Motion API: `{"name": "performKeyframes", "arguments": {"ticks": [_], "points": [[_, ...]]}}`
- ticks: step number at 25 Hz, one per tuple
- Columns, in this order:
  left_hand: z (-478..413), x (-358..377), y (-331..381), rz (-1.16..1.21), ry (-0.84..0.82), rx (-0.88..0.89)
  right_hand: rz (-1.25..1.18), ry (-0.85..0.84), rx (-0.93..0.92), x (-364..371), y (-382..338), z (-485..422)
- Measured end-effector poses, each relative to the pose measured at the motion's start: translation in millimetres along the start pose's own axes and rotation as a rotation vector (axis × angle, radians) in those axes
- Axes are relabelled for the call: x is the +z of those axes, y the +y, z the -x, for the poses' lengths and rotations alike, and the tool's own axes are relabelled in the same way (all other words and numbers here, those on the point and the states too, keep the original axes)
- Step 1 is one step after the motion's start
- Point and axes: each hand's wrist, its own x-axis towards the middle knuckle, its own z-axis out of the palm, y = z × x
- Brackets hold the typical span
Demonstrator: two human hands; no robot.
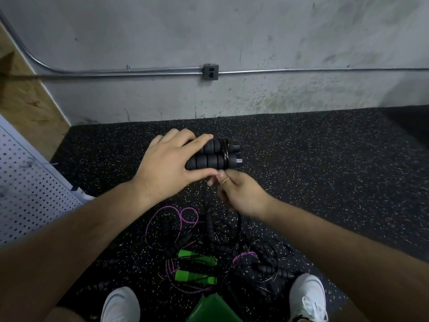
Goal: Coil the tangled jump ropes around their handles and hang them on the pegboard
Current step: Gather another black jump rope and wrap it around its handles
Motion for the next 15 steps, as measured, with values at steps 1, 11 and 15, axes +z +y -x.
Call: {"name": "performKeyframes", "arguments": {"ticks": [1, 11, 15], "points": [[0.9, 2.5, -4.0, -0.043, -0.018, -0.009, 0.017, 0.015, -0.018, 7.3, -0.1, 2.4], [8.5, 10.3, -37.5, -0.216, -0.184, -0.048, 0.393, -0.071, -0.075, 11.0, -35.5, 49.5], [7.9, 9.2, -22.1, -0.135, -0.341, 0.047, 0.87, 0.259, -0.338, -30.6, -53.5, 40.3]]}}
